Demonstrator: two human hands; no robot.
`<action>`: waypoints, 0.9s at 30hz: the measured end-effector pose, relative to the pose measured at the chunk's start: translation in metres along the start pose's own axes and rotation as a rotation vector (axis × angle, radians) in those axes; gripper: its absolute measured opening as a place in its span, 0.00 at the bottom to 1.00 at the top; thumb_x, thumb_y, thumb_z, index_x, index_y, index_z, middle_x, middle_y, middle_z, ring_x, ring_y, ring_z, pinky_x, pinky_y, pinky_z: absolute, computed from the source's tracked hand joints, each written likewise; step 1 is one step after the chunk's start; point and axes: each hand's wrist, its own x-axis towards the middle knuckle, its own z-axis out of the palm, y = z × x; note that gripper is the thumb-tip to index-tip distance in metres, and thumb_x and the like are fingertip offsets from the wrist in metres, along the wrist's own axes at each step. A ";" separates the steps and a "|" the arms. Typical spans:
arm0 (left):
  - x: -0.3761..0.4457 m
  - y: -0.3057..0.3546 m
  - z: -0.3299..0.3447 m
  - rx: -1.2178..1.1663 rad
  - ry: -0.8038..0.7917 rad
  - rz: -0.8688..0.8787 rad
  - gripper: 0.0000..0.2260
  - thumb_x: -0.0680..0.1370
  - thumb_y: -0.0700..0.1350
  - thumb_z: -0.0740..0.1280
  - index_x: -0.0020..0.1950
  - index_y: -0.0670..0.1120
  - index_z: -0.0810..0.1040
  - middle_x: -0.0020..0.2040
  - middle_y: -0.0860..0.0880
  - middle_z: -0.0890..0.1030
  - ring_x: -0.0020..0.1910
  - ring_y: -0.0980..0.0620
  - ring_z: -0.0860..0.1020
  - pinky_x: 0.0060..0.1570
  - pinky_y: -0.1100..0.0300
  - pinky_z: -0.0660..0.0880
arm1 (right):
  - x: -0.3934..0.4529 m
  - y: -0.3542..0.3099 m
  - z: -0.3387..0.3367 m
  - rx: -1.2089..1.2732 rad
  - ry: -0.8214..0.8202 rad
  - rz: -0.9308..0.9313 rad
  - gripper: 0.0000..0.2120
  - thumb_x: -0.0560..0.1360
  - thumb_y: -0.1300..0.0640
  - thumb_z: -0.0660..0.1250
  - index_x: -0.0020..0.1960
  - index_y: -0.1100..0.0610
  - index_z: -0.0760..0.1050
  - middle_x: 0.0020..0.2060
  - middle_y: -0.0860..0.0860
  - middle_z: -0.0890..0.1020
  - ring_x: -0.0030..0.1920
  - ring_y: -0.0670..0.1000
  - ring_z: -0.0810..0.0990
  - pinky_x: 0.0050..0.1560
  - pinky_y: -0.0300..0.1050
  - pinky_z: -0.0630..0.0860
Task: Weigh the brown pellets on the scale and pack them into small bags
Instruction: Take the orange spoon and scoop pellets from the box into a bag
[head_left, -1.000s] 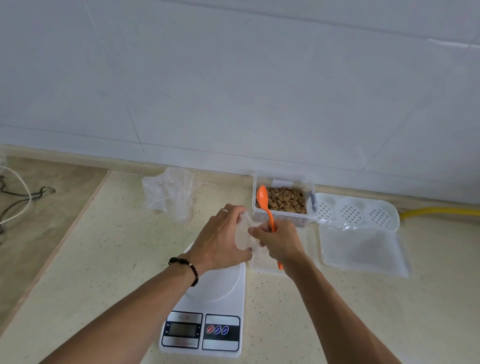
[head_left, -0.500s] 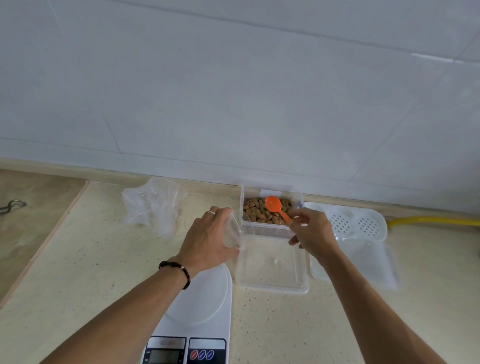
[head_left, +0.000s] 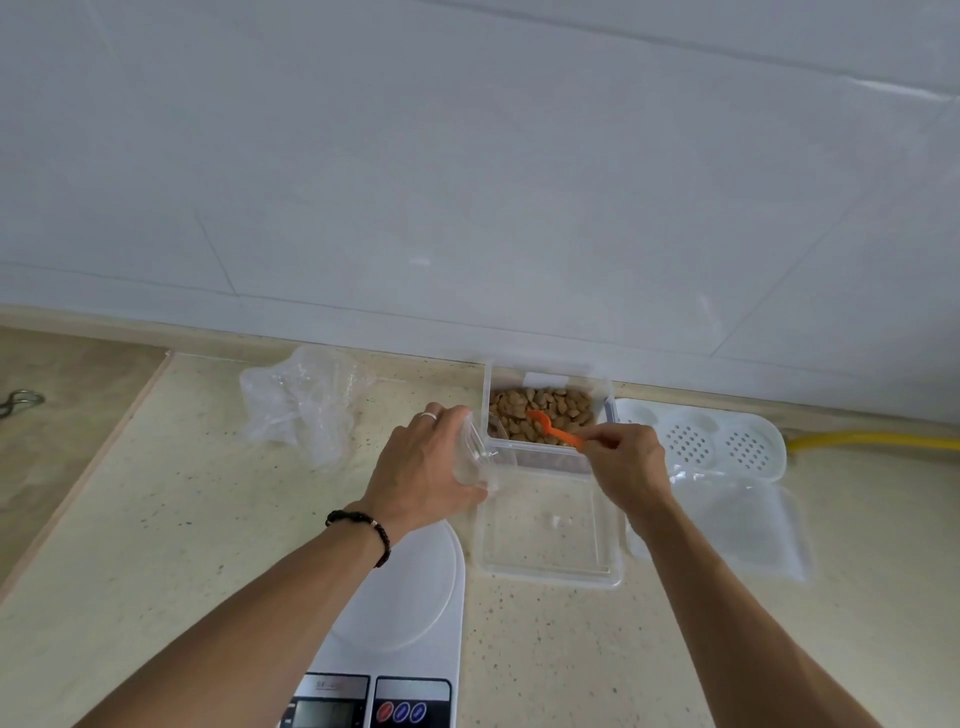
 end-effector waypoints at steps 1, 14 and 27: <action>0.000 0.000 -0.001 0.000 0.002 -0.002 0.30 0.64 0.59 0.75 0.59 0.51 0.67 0.52 0.53 0.69 0.48 0.51 0.71 0.48 0.58 0.70 | 0.001 0.000 0.001 0.075 -0.003 0.059 0.11 0.75 0.68 0.65 0.47 0.58 0.85 0.36 0.49 0.82 0.30 0.48 0.72 0.28 0.37 0.70; 0.013 0.007 -0.003 -0.024 0.064 -0.025 0.27 0.68 0.60 0.74 0.61 0.50 0.69 0.52 0.53 0.70 0.48 0.52 0.72 0.47 0.58 0.70 | -0.009 0.000 -0.023 0.611 -0.013 0.304 0.09 0.74 0.73 0.62 0.46 0.66 0.81 0.41 0.62 0.81 0.28 0.48 0.70 0.25 0.37 0.65; 0.022 0.024 -0.003 -0.114 0.137 -0.069 0.25 0.66 0.62 0.73 0.55 0.50 0.71 0.48 0.52 0.73 0.44 0.52 0.74 0.44 0.55 0.74 | -0.041 -0.044 -0.030 -0.238 -0.120 -0.488 0.13 0.73 0.67 0.64 0.45 0.55 0.85 0.34 0.47 0.84 0.30 0.45 0.77 0.31 0.39 0.73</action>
